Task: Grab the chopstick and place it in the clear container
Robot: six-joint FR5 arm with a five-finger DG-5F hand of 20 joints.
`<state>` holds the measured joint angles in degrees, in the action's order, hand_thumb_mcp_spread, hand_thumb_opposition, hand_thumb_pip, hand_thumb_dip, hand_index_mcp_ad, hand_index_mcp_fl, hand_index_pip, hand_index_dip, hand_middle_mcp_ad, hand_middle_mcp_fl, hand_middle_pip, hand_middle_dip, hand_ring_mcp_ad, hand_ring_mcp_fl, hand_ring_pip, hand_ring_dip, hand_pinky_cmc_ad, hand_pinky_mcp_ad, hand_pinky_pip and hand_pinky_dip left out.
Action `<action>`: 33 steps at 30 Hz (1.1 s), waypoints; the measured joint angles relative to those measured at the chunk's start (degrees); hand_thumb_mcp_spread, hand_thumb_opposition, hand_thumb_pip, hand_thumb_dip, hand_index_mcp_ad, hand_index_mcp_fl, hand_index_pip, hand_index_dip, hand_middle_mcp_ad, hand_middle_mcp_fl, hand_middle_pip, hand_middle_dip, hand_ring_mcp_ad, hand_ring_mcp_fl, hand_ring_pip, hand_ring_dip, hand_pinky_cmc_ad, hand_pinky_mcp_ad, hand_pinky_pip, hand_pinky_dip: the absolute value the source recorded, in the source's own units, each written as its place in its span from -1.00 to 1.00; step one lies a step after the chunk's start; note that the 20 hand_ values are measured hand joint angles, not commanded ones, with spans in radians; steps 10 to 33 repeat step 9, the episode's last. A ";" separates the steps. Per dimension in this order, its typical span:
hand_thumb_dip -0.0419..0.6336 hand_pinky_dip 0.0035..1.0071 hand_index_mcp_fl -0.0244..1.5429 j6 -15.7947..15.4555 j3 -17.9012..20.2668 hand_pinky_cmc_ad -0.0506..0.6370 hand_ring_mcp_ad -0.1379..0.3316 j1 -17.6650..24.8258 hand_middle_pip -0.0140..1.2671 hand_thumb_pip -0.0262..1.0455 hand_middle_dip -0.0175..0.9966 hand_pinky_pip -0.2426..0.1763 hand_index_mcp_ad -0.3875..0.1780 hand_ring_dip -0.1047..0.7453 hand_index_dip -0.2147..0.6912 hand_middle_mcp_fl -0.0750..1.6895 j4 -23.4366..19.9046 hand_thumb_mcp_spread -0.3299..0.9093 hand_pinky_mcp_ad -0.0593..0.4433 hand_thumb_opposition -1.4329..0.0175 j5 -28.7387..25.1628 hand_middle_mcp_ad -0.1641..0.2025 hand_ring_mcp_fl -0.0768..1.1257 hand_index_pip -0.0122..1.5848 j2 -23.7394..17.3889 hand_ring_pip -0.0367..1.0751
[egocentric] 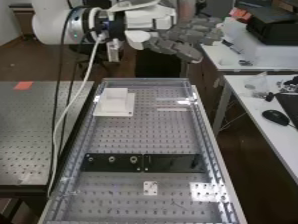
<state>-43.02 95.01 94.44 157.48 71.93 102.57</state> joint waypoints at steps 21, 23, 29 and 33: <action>-0.95 -0.44 -0.92 0.93 1.12 0.40 0.35 0.89 -0.76 0.09 -0.82 -0.58 0.10 -0.87 -0.66 -0.91 2.72 -0.41 0.45 -0.09 -0.81 0.30 -0.87 -0.90 -1.81 -0.78; -0.95 -0.44 -0.92 0.93 1.12 0.40 0.35 0.89 -0.76 0.09 -0.82 -0.58 0.10 -0.87 -0.66 -0.91 2.72 -0.41 0.45 -0.09 -0.81 0.30 -0.87 -0.90 -1.81 -0.78; -0.95 -0.44 -0.92 0.93 1.12 0.40 0.35 0.89 -0.76 0.09 -0.82 -0.58 0.10 -0.87 -0.66 -0.91 2.72 -0.41 0.45 -0.09 -0.81 0.30 -0.87 -0.90 -1.81 -0.78; -0.95 -0.44 -0.92 0.93 1.12 0.40 0.35 0.89 -0.76 0.09 -0.82 -0.58 0.10 -0.87 -0.66 -0.91 2.72 -0.41 0.45 -0.09 -0.81 0.30 -0.87 -0.90 -1.81 -0.78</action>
